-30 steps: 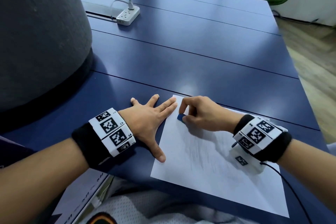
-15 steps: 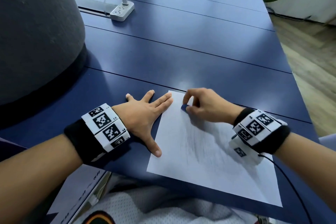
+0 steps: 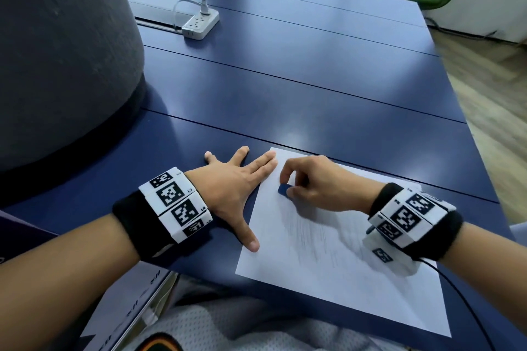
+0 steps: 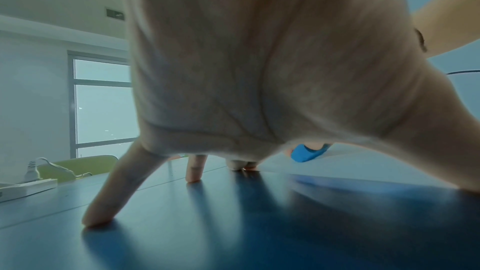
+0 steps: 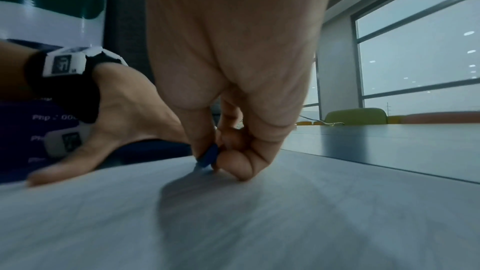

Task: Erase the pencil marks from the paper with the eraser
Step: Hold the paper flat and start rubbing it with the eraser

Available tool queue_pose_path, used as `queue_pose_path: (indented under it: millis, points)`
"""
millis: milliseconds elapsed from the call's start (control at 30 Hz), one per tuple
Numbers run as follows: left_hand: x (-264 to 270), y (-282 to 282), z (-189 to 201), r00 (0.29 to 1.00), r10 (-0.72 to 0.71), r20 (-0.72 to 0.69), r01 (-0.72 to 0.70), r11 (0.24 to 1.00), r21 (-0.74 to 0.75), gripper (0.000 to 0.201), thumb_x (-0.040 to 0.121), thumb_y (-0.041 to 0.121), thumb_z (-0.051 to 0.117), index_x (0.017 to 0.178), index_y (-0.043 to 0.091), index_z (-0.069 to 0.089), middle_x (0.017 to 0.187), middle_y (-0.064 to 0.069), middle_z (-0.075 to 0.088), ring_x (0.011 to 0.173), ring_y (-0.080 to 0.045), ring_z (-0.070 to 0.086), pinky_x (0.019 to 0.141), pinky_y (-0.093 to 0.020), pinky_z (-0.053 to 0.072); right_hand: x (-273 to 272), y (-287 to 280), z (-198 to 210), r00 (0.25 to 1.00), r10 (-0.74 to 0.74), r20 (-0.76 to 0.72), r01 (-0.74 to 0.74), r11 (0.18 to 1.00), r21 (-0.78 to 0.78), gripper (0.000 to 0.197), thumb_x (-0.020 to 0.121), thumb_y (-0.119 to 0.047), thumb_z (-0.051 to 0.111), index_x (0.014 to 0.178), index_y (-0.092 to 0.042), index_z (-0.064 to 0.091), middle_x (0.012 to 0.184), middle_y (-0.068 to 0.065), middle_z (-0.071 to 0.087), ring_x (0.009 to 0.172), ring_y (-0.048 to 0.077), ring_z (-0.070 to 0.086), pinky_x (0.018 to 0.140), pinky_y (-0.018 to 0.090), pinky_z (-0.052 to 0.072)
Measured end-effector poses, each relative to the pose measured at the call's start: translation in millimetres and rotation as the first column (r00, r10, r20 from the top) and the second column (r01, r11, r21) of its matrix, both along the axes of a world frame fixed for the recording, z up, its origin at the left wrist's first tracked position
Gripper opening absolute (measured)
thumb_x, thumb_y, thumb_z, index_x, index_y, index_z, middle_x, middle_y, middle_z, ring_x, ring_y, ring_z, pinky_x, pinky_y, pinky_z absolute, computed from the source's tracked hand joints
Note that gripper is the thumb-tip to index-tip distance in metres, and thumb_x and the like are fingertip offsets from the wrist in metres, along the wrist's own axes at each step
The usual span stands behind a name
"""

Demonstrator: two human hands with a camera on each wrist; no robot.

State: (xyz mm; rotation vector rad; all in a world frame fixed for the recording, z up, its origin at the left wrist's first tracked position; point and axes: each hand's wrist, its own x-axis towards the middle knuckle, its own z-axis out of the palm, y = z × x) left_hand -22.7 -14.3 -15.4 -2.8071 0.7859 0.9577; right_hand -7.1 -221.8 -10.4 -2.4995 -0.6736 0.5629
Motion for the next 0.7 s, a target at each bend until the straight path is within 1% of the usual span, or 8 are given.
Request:
queue_pose_path:
  millis: [100, 200, 300, 367, 433, 533, 600, 700]
  points:
    - [0, -1, 1, 1.0, -0.003, 0.002, 0.003, 1.0, 0.002, 0.154, 0.041, 0.089, 0.067, 0.148, 0.032, -0.029, 0.148, 0.028, -0.038, 0.146, -0.026, -0.02, 0.098, -0.08, 0.015, 19, 2, 3, 0.996, -0.076, 0.052, 0.076, 0.997, -0.001, 0.01, 0.088, -0.019, 0.064, 0.097, -0.015, 0.065, 0.065, -0.012, 0.057, 0.056, -0.001, 0.053, 0.051, 0.006, 0.037]
    - [0, 0, 1, 1.0, -0.002, 0.006, 0.002, 1.0, -0.005, 0.155, 0.041, 0.089, 0.067, 0.147, 0.033, -0.03, 0.148, 0.028, -0.038, 0.146, -0.026, -0.02, 0.098, -0.08, 0.014, 30, 2, 3, 0.985, -0.145, 0.097, 0.142, 0.989, 0.034, 0.011, 0.088, -0.017, 0.064, 0.098, -0.012, 0.064, 0.066, -0.009, 0.058, 0.059, 0.001, 0.052, 0.052, 0.008, 0.036]
    - [0, 0, 1, 1.0, 0.002, -0.002, -0.002, 1.0, -0.01, 0.155, 0.041, 0.088, 0.068, 0.147, 0.033, -0.03, 0.148, 0.029, -0.038, 0.146, -0.026, -0.02, 0.098, -0.08, 0.014, 7, 5, 1, 0.999, -0.023, 0.048, 0.021, 0.999, 0.043, 0.007, 0.086, -0.013, 0.063, 0.09, -0.018, 0.063, 0.059, -0.011, 0.054, 0.05, 0.002, 0.049, 0.051, 0.011, 0.036]
    - [0, 0, 1, 1.0, 0.001, -0.007, -0.001, 1.0, -0.006, 0.155, 0.041, 0.088, 0.068, 0.147, 0.033, -0.03, 0.147, 0.029, -0.039, 0.146, -0.026, -0.021, 0.098, -0.08, 0.013, -1, 4, 3, 0.999, 0.048, 0.003, -0.048, 0.999, 0.018, 0.008, 0.086, -0.015, 0.064, 0.088, -0.021, 0.062, 0.058, -0.011, 0.053, 0.05, 0.002, 0.05, 0.05, 0.011, 0.038]
    - [0, -1, 1, 1.0, 0.002, -0.008, -0.002, 1.0, 0.003, 0.155, 0.041, 0.089, 0.067, 0.148, 0.033, -0.029, 0.147, 0.029, -0.039, 0.146, -0.026, -0.021, 0.098, -0.08, 0.013, 9, -4, 4, 0.999, -0.013, 0.035, 0.013, 1.0, -0.006, 0.004, 0.087, -0.018, 0.065, 0.091, -0.019, 0.063, 0.06, -0.011, 0.055, 0.052, 0.0, 0.052, 0.05, 0.009, 0.038]
    - [0, -1, 1, 1.0, 0.001, -0.003, -0.001, 1.0, 0.006, 0.154, 0.041, 0.089, 0.067, 0.148, 0.033, -0.029, 0.146, 0.03, -0.04, 0.146, -0.025, -0.021, 0.098, -0.079, 0.014, 19, -13, 4, 0.987, -0.147, 0.061, 0.145, 0.989, 0.039, 0.009, 0.089, -0.019, 0.063, 0.095, -0.013, 0.063, 0.066, -0.006, 0.059, 0.055, 0.004, 0.052, 0.051, 0.01, 0.036]
    - [0, -1, 2, 1.0, -0.001, -0.004, 0.001, 1.0, 0.005, 0.154, 0.042, 0.089, 0.067, 0.148, 0.033, -0.029, 0.146, 0.029, -0.04, 0.146, -0.025, -0.021, 0.098, -0.08, 0.013, 8, -11, 0, 0.993, -0.114, 0.033, 0.112, 0.992, 0.058, 0.008, 0.088, -0.018, 0.064, 0.093, -0.012, 0.063, 0.064, -0.005, 0.059, 0.053, 0.006, 0.05, 0.052, 0.016, 0.038]
    - [-1, -1, 3, 1.0, -0.011, -0.002, 0.012, 1.0, 0.011, 0.152, 0.043, 0.088, 0.068, 0.148, 0.034, -0.027, 0.148, 0.028, -0.038, 0.146, -0.027, -0.02, 0.097, -0.08, 0.014, -3, -9, 0, 1.0, -0.016, -0.023, 0.017, 1.0, 0.026, 0.004, 0.087, -0.02, 0.066, 0.088, -0.017, 0.063, 0.058, -0.009, 0.055, 0.049, 0.005, 0.048, 0.05, 0.014, 0.038]
